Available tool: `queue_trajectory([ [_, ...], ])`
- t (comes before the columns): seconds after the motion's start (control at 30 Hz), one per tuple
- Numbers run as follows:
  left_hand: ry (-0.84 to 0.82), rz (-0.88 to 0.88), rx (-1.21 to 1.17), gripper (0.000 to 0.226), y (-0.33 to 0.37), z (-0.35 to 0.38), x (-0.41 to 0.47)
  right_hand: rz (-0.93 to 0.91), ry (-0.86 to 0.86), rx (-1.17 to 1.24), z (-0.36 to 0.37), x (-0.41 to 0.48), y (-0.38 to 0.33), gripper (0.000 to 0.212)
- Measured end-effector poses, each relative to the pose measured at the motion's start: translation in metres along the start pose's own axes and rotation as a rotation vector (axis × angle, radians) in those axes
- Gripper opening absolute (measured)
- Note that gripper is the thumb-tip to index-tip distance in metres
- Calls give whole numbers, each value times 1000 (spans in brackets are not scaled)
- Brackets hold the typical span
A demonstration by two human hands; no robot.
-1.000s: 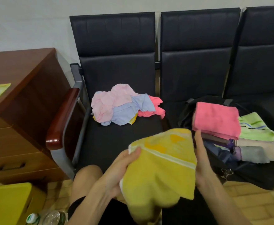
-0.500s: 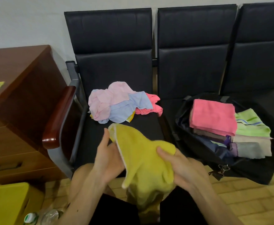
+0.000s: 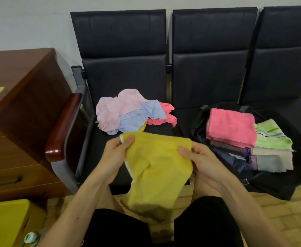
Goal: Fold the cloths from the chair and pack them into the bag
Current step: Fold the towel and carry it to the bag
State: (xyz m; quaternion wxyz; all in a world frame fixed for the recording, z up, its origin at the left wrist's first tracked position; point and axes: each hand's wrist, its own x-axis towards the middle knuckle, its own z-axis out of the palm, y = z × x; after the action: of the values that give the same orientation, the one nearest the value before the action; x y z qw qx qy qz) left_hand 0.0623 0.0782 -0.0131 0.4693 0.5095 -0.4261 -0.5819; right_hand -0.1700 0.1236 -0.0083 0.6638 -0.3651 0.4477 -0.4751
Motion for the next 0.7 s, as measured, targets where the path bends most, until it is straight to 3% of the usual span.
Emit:
queue_trajectory([
  [0.07, -23, 8, -112, 29, 9, 0, 3, -91, 6, -18, 5, 0, -18, 21],
  [0.2, -232, -35, -316, 44, 27, -1, -4, -144, -34, -67, 18, -1, -32, 21],
  [0.27, -339, -70, -289, 48, 29, -2, -9, -156, -55, -54, 25, -1, -38, 24],
  [0.33, -409, -83, -246, 70, 25, -6, -11, -191, -66, -66, 29, -1, -43, 27],
  [0.47, -491, -123, -46, 93, 26, -14, -9, -287, -28, -170, 31, 1, -47, 27],
  [0.57, -455, -162, 6, 103, 38, -18, -5, -370, 57, -285, 31, 4, -49, 14],
  [0.7, -126, -161, -47, 101, 52, -12, -2, -430, 191, -418, 29, 9, -49, 6],
])
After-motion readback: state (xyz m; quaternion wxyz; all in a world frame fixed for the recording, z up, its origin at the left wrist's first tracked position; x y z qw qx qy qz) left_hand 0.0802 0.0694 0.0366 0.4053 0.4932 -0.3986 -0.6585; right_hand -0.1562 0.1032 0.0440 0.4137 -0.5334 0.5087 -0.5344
